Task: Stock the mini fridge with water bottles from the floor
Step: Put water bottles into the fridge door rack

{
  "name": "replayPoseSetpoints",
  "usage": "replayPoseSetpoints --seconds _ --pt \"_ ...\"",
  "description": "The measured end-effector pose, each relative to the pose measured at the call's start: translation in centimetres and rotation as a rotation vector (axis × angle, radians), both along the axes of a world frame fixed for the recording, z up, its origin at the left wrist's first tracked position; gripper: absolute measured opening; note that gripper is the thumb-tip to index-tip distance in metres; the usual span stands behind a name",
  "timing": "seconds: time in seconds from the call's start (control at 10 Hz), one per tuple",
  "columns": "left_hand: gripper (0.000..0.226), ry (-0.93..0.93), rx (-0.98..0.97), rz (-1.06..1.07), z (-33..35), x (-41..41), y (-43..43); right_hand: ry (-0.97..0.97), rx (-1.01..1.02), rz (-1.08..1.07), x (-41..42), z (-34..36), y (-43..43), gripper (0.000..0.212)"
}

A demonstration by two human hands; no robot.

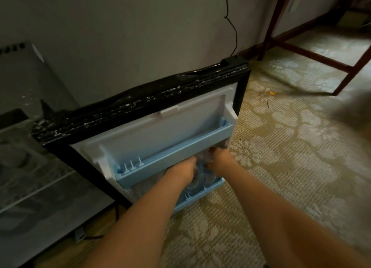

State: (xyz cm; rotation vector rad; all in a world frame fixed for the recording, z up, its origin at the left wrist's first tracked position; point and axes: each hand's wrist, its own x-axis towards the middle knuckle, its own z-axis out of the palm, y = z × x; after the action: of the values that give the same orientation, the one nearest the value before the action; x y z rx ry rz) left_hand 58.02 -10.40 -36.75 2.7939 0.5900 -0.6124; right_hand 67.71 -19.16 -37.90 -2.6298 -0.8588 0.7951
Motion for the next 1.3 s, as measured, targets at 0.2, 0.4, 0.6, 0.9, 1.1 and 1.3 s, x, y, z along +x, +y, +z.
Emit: replayPoseSetpoints --seconds 0.2,0.4,0.6,0.9,1.1,1.3 --pt "0.042 -0.002 -0.013 0.125 1.1 -1.2 -1.7 0.083 -0.084 0.118 -0.1 0.8 -1.8 0.071" --pt "0.054 -0.066 0.009 0.070 3.3 -3.6 -2.6 0.059 -0.113 0.160 -0.7 3.2 -5.4 0.057" --pt "0.044 -0.003 -0.142 0.084 6.2 -6.1 -4.1 0.046 -0.027 0.155 -2.2 6.8 -8.5 0.043" --pt "0.040 -0.089 -0.170 0.065 14.1 -12.9 -9.2 0.055 0.113 0.262 -9.3 13.8 -12.4 0.034" --pt "0.039 -0.135 -0.186 0.159 20.3 -18.8 -9.5 -0.005 0.042 0.379 -13.7 19.2 -13.7 0.034" --pt "0.039 -0.110 -0.068 0.181 26.4 -23.8 -8.8 -0.065 0.092 0.402 -16.5 25.1 -12.6 0.031"
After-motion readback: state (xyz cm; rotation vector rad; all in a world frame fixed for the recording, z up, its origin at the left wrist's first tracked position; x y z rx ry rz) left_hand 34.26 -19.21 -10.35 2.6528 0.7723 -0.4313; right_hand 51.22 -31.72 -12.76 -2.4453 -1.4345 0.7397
